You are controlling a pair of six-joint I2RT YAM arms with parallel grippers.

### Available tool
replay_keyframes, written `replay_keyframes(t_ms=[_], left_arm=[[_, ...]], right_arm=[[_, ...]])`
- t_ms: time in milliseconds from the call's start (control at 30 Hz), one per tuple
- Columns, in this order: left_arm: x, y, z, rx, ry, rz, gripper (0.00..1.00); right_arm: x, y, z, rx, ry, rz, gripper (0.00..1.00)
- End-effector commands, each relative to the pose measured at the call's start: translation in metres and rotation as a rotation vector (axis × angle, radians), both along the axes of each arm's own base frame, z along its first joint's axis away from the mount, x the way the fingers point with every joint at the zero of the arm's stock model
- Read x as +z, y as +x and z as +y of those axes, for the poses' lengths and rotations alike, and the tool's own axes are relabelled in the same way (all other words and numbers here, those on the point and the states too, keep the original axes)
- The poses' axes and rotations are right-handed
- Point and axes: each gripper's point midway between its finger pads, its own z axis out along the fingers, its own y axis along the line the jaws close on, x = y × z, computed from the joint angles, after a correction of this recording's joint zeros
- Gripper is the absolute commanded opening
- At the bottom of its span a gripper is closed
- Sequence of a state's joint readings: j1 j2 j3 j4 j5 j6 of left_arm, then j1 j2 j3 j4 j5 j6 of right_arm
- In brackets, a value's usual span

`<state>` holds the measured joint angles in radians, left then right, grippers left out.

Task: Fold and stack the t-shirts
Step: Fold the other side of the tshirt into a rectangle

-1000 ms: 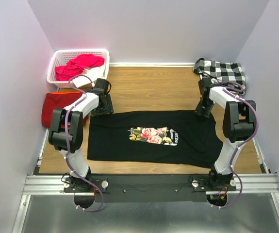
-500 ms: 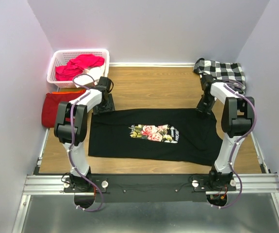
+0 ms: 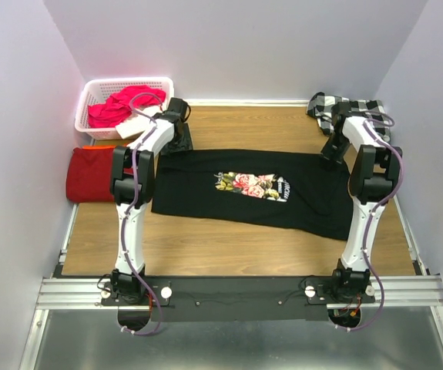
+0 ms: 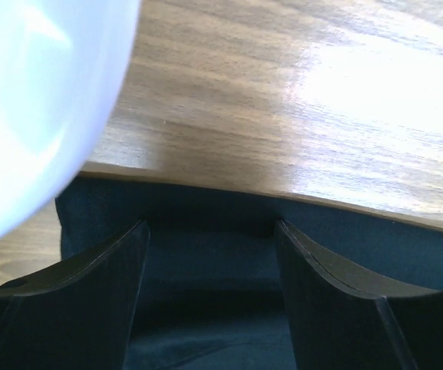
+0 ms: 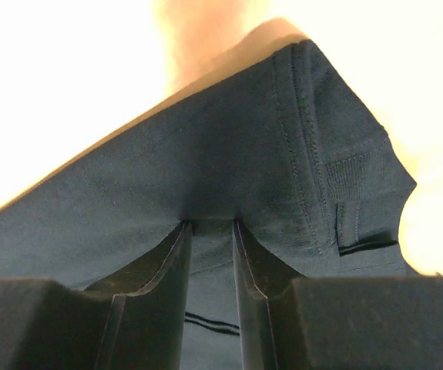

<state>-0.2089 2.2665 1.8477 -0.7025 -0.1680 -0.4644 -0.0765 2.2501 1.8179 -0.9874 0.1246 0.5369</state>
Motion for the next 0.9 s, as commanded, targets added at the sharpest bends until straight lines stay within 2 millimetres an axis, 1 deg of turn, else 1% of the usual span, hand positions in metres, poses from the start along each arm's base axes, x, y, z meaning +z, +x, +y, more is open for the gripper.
replay_keyframes(t_ms=[0,100,133,167,233,267,300,333,367,400,433,467,500,533,567,600,633,667,700,767,800,867], left_arm=[[-0.003,0.014,0.010,-0.011,0.049,0.008,0.75],[0.018,0.019,0.010,-0.022,0.049,-0.043,0.75],[0.020,0.015,0.011,-0.026,0.051,-0.042,0.75],[0.037,0.015,0.012,-0.025,0.050,-0.075,0.75],[0.048,0.012,0.013,-0.026,0.051,-0.100,0.75],[0.057,0.007,0.015,-0.023,0.053,-0.112,0.75],[0.060,0.005,0.015,-0.027,0.053,-0.119,0.75],[0.058,0.000,0.016,-0.029,0.052,-0.110,0.75],[0.065,-0.003,0.016,-0.032,0.047,-0.118,0.75],[0.065,-0.005,0.015,-0.039,0.046,-0.114,0.75],[0.061,-0.011,0.016,-0.041,0.044,-0.101,0.75],[0.064,-0.013,0.014,-0.047,0.033,-0.103,0.75],[0.064,-0.015,0.013,-0.049,0.026,-0.105,0.75],[0.063,-0.017,0.012,-0.049,0.020,-0.100,0.75],[0.062,-0.022,0.010,-0.058,0.005,-0.094,0.75],[0.063,-0.023,0.008,-0.063,-0.005,-0.099,0.75],[0.063,-0.025,0.007,-0.067,-0.012,-0.098,0.75],[0.062,-0.030,0.006,-0.073,-0.022,-0.091,0.75],[0.062,-0.030,0.005,-0.074,-0.027,-0.095,0.75],[0.058,-0.036,0.005,-0.076,-0.035,-0.085,0.75],[0.057,-0.037,0.004,-0.077,-0.036,-0.086,0.75],[0.051,-0.041,0.004,-0.080,-0.041,-0.073,0.75]], right_arm=[[-0.035,0.025,-0.030,-0.012,-0.109,-0.010,0.36],[-0.014,0.035,-0.033,-0.010,-0.123,-0.061,0.36],[-0.008,0.036,-0.033,-0.011,-0.125,-0.073,0.36],[0.006,0.038,-0.033,-0.009,-0.128,-0.103,0.36],[0.016,0.036,-0.033,0.000,-0.135,-0.116,0.36],[0.022,0.035,-0.032,0.003,-0.135,-0.127,0.36],[0.034,0.034,-0.032,0.007,-0.138,-0.150,0.36],[0.035,0.029,-0.032,0.011,-0.137,-0.144,0.36],[0.038,0.026,-0.032,0.012,-0.138,-0.146,0.36],[0.047,0.025,-0.030,0.020,-0.139,-0.165,0.36],[0.046,0.019,-0.029,0.030,-0.134,-0.155,0.36],[0.047,0.016,-0.027,0.036,-0.133,-0.154,0.36],[0.050,0.014,-0.022,0.050,-0.126,-0.160,0.36],[0.058,0.012,-0.021,0.053,-0.125,-0.175,0.36],[0.057,0.005,-0.017,0.060,-0.122,-0.166,0.36],[0.059,0.005,-0.011,0.072,-0.110,-0.178,0.36],[0.067,0.001,-0.008,0.077,-0.105,-0.192,0.36],[0.063,-0.007,-0.005,0.081,-0.097,-0.179,0.36],[0.062,-0.010,0.001,0.090,-0.075,-0.180,0.36],[0.066,-0.016,0.005,0.093,-0.058,-0.194,0.36],[0.059,-0.024,0.010,0.099,-0.034,-0.177,0.36],[0.056,-0.030,0.016,0.117,-0.004,-0.177,0.36]])
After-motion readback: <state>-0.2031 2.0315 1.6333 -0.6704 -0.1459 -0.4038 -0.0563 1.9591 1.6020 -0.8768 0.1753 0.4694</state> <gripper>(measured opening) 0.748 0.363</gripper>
